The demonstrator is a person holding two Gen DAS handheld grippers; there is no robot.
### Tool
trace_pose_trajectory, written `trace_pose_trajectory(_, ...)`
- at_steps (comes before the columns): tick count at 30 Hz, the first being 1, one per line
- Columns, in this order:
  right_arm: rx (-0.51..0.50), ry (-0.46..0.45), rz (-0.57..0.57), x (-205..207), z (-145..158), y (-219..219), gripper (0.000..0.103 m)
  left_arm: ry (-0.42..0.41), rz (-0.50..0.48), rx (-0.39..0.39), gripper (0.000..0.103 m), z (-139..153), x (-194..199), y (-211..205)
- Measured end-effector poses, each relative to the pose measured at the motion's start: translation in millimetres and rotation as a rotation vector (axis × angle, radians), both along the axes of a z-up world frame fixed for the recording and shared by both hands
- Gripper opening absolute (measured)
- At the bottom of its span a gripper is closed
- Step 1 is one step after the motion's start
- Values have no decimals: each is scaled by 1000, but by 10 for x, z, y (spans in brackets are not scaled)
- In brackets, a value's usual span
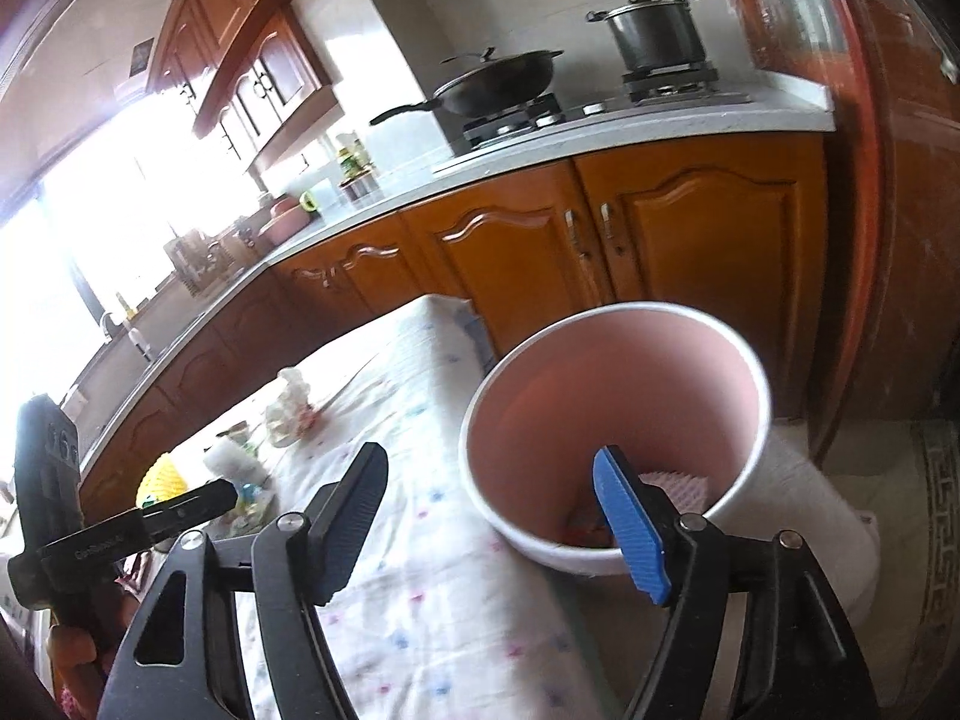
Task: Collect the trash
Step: 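Move both tools back over the table toward the crumpled wrappers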
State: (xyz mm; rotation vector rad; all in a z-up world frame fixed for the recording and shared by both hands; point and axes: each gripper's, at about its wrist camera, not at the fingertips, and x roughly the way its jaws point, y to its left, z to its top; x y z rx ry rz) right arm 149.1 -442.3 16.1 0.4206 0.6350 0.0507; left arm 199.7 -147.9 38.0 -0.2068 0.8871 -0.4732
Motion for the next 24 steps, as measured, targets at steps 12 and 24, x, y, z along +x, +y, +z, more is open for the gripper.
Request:
trace_pose_trajectory(12, 9, 22, 113, 66, -94, 559, 74, 10, 97, -1, 55, -112, -161, 639)
trace_pose_trajectory(24, -1, 33, 195, 198, -80, 893, 74, 1, 164, 6, 60, -165, -186, 1029)
